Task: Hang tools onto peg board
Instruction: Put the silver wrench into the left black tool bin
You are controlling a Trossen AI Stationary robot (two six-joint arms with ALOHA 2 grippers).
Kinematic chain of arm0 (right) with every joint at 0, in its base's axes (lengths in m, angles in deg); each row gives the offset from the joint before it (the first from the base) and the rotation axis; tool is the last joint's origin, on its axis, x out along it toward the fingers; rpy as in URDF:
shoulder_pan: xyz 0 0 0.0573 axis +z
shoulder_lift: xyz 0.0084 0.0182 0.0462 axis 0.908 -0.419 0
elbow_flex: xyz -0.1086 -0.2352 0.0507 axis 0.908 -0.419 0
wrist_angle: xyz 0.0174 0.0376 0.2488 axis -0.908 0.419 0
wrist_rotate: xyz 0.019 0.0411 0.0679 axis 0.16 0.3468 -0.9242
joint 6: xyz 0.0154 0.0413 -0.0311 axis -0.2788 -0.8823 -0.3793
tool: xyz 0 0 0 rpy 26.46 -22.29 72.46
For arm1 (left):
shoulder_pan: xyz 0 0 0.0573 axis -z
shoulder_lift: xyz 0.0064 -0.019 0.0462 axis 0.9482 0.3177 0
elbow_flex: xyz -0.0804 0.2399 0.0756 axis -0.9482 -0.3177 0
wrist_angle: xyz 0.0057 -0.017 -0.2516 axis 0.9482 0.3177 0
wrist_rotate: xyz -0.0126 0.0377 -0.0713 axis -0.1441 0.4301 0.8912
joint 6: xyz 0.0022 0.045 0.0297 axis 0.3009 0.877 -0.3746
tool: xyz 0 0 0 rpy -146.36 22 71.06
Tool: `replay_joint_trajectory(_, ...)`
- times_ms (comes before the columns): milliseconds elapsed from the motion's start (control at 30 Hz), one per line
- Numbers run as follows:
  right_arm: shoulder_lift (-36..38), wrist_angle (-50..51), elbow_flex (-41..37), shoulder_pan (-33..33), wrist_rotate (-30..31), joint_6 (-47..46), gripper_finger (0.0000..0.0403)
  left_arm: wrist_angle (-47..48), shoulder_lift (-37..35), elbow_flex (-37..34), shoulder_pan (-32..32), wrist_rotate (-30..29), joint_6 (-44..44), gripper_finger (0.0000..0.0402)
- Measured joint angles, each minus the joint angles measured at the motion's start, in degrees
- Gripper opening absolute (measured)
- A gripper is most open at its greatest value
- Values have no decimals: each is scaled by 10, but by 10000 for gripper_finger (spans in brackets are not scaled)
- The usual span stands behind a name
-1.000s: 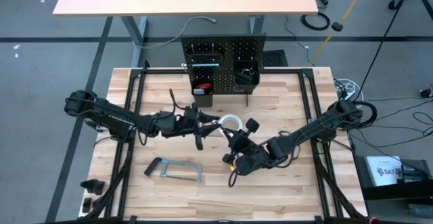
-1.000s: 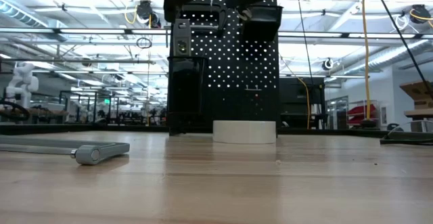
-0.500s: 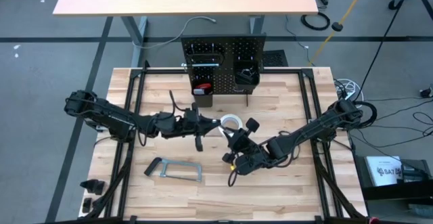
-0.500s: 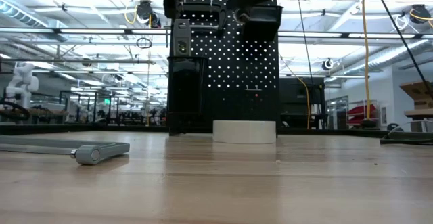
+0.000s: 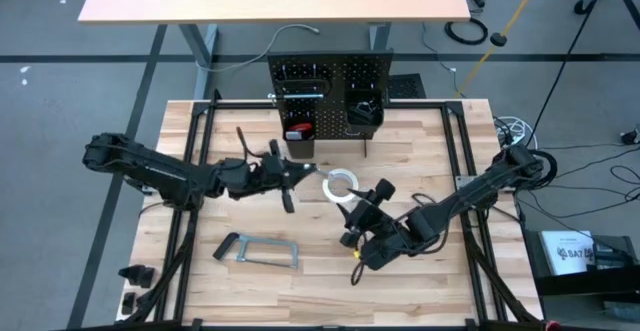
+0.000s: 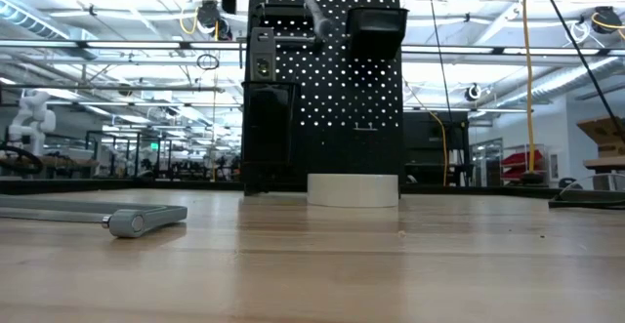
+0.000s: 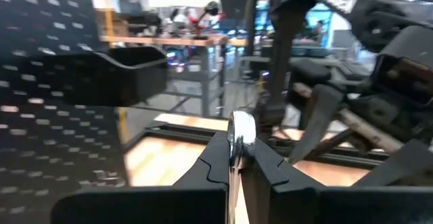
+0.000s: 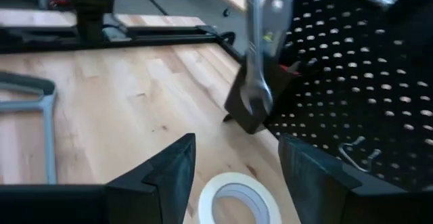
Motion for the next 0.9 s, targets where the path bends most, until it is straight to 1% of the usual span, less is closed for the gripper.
replay_joint_trajectory(67, 5, 23, 0, 7, 12, -24, 206, 29, -23, 2, -10, -8, 7, 13)
replay_joint_trajectory(200, 6, 56, 0, 9, 10, -57, 201, 94, -63, 21, -34, -27, 33, 13)
replay_joint_trajectory(333, 6, 69, 0, 7, 9, -72, 199, 132, -85, 41, -67, -33, 60, 13)
replay_joint_trajectory(433, 6, 68, 0, 7, 10, -72, 199, 176, -94, 71, -99, -31, 63, 13)
replay_joint_trajectory(533, 6, 67, 0, 7, 9, -72, 199, 236, -95, 107, -134, -7, 62, 13)
replay_joint_trajectory(700, 6, 67, 0, 7, 9, -72, 199, 318, -95, 156, -191, 60, 58, 13)
replay_joint_trajectory(767, 6, 67, 0, 7, 9, -72, 199, 345, -95, 166, -213, 86, 57, 13)
replay_joint_trajectory(900, 6, 67, 0, 7, 9, -72, 199, 380, -95, 170, -248, 117, 51, 13)
